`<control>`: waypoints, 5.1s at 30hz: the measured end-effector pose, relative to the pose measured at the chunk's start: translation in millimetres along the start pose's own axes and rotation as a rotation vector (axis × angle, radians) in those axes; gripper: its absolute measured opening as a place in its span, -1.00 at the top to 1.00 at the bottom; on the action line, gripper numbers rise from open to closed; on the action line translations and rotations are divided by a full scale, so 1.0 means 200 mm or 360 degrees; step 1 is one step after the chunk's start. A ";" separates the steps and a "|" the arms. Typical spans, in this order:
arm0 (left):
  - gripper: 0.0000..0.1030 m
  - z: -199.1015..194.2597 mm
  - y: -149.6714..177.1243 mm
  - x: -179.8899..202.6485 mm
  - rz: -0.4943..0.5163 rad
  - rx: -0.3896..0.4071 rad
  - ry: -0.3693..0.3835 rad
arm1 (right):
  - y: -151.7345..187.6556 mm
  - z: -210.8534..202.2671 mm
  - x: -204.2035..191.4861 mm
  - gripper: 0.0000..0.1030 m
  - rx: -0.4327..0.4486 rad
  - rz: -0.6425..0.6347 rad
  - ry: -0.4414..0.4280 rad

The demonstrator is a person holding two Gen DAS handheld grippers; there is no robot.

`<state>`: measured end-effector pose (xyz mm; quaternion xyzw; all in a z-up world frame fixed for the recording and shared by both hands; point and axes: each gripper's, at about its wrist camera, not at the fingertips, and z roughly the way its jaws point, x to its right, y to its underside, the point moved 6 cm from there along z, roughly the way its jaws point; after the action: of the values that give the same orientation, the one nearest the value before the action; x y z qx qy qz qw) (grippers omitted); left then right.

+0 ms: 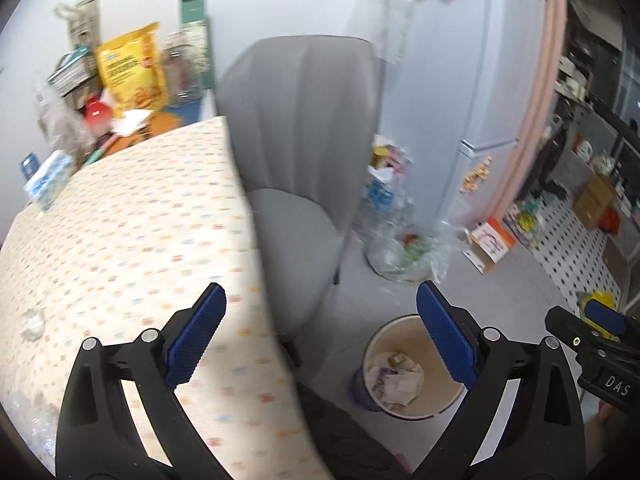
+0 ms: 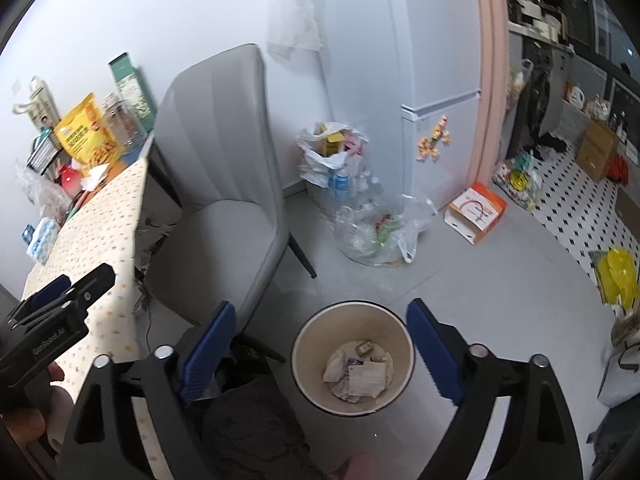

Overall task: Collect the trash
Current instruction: 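Move both open tools back over the table toward the plastic bag, then close the left tool on the white cap of the clear plastic bag, then grasp the white blister pack with the right tool while the left tool holds the bag, then carry the plastic bag and blister pack in both tools to the bin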

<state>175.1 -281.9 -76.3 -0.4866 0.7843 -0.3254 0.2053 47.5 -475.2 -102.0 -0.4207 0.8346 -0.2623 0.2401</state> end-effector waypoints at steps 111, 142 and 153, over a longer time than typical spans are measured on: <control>0.36 -0.55 0.75 -2.52 -0.1272 0.0234 -0.0695 | 0.77 0.11 -2.71 -0.40 -0.0209 -0.1205 -0.0474; 0.36 -0.56 0.58 -2.05 -0.1069 0.0247 -0.0573 | 0.56 -0.03 -2.27 0.23 -0.0155 -0.1002 -0.0502; 0.36 -0.54 0.41 -1.67 -0.0912 0.0269 -0.0472 | 0.39 -0.09 -1.86 0.23 -0.0089 -0.0839 -0.0431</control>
<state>202.0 76.4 -57.9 -0.7107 0.5474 -0.3595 0.2570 189.2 -123.4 -71.3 -0.6605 0.6639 -0.2340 0.2611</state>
